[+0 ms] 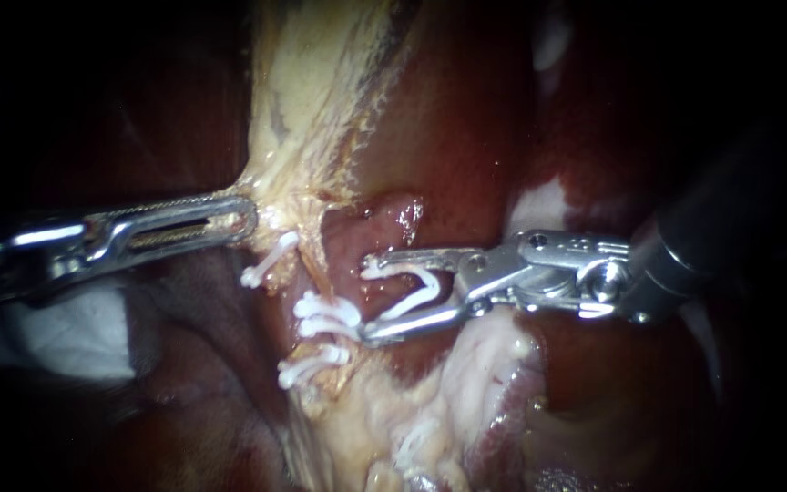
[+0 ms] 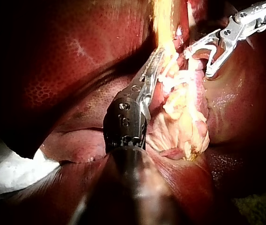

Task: Clipping third clip right tube

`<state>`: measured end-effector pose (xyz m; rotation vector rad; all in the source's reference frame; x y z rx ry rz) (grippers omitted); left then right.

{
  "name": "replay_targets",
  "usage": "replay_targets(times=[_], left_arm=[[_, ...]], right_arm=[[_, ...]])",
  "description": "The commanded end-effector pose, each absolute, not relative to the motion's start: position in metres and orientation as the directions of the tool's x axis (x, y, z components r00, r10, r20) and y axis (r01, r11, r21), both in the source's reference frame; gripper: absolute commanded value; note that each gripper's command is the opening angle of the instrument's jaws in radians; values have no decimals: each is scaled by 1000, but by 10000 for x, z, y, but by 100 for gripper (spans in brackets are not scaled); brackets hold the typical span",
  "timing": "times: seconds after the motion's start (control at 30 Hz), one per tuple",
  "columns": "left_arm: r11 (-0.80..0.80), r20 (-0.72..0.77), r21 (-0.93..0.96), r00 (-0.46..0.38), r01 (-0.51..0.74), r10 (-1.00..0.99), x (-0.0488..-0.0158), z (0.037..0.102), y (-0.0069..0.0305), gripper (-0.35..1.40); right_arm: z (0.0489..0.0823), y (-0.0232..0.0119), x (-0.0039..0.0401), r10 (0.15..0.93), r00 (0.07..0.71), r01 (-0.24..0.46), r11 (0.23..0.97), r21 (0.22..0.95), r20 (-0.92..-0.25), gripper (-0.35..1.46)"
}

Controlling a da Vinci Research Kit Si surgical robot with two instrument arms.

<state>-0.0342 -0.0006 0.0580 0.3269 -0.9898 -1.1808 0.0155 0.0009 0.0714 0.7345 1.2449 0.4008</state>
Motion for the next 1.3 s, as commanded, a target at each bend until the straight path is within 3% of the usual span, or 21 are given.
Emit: replay_targets(times=[0.03, 0.67, 1.3], left_arm=[[393, 473, 680, 39, 619, -880, -342, 579, -6, -35], [400, 486, 677, 33, 618, -873, -350, 553, -20, -35], [405, 490, 674, 36, 618, -871, -351, 551, -21, -35]], right_arm=[[716, 8, 159, 640, 294, 110, 715, 691, -710, 59], [733, 9, 178, 638, 292, 110, 718, 688, -713, 60], [724, -7, 210, 644, 232, 217, 696, 685, -729, 60]])
